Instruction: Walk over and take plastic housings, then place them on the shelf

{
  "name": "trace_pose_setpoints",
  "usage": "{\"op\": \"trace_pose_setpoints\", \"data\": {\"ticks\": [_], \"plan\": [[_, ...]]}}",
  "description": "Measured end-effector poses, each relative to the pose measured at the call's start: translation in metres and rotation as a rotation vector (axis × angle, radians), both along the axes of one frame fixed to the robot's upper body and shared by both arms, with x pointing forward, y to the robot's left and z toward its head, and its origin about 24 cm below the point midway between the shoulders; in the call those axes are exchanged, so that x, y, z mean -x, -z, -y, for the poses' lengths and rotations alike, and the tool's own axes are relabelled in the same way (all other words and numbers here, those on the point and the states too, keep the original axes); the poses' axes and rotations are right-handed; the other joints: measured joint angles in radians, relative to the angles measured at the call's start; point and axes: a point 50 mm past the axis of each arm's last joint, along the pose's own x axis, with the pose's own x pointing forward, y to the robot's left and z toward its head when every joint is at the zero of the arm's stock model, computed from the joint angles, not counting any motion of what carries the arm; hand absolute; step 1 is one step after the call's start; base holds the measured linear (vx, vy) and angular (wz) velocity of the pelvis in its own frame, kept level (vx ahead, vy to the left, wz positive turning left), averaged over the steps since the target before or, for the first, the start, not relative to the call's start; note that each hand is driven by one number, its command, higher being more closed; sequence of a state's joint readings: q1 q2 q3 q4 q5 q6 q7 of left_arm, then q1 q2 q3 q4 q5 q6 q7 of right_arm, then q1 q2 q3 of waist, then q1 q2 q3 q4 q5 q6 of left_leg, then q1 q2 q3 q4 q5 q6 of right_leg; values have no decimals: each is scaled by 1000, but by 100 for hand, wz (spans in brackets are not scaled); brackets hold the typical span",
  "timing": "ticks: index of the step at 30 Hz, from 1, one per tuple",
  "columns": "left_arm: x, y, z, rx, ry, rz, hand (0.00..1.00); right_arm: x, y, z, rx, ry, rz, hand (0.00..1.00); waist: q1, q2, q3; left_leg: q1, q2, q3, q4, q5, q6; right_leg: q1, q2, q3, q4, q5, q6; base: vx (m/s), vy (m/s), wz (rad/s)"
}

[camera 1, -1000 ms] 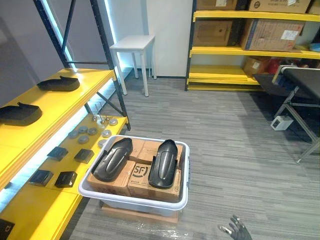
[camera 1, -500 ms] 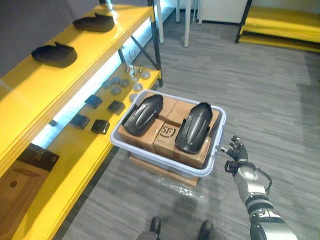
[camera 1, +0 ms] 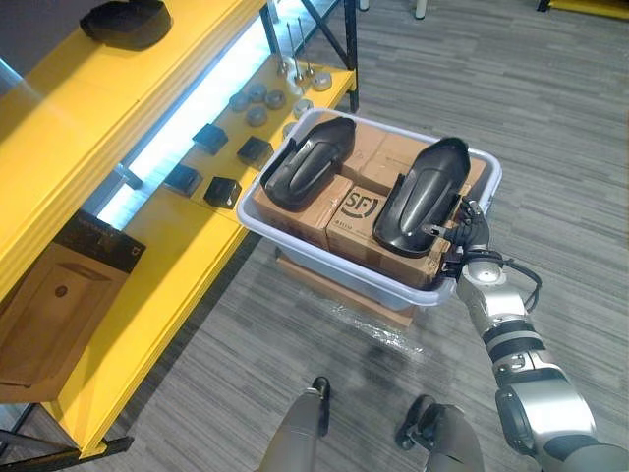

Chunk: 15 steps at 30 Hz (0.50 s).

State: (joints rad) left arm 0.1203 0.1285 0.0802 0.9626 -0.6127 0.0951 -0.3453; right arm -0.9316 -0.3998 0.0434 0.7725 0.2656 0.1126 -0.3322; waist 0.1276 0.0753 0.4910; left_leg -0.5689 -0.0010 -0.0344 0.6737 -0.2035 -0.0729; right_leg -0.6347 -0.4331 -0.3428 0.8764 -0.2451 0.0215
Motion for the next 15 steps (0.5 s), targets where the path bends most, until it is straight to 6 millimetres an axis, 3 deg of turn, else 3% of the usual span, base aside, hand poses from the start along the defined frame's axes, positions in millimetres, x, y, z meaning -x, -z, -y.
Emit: {"op": "trace_pose_setpoints", "data": {"ticks": [9, 15], "plan": [[-1, 1, 7, 77, -85, 15, 0, 2, -27, 25, -30, 305, 6, 0, 16, 22, 9, -88, 10, 10, 25, 4, -2, -79, 2, 1, 8, 14, -23, 22, -8, 2], [-3, 0, 8, 64, -72, 48, 0, 5, -46, 23, -26, 274, 176, 0, 10, 29, 9, -68, 26, 29, 25, 3, -1, -61, 18, 5, -1, 15, -26, 52, -12, -6]]}}
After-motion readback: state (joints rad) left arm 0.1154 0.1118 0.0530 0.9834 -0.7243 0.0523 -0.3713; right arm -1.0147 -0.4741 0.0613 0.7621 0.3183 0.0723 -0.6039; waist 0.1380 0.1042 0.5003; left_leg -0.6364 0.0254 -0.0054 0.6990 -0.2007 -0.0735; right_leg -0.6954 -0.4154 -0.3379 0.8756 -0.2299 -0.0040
